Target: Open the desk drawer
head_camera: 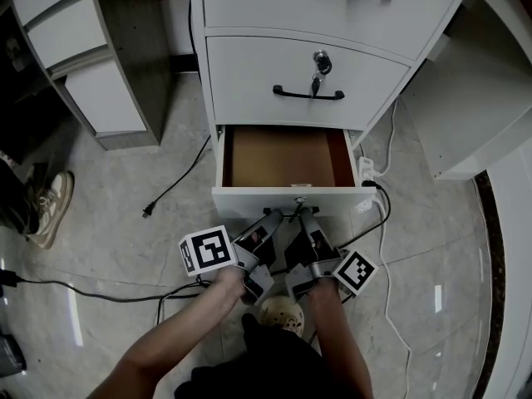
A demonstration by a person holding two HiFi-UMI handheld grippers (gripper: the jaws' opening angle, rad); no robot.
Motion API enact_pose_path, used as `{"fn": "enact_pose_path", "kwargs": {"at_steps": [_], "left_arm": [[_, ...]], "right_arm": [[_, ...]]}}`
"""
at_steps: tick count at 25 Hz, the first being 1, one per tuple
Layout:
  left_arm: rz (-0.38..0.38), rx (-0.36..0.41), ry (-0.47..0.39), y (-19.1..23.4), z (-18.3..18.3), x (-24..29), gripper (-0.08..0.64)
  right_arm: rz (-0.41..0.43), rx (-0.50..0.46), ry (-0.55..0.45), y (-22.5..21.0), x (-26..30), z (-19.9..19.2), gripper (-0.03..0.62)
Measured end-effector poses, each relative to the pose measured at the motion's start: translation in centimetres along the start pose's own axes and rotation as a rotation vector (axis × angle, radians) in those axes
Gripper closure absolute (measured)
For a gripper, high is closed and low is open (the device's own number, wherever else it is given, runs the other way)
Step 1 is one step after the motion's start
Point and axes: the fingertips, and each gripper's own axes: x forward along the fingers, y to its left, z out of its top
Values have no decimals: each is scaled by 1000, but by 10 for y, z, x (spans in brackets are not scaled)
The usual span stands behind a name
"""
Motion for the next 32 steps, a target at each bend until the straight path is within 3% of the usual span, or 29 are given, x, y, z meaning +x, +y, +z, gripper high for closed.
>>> {"fn": "enact_pose_path", "kwargs": {"at_steps": [11, 20, 32], "left_arm": [[16, 67, 6, 0, -8, -3, 515], [71, 62, 49, 28, -34, -15, 515], [73, 113, 57, 29, -40, -15, 514]], "right_arm": [[-5, -19, -2, -3, -7, -3, 549], [-67, -27, 30, -33, -28, -18, 549], [-78, -72, 34, -37, -33, -18, 549]]}}
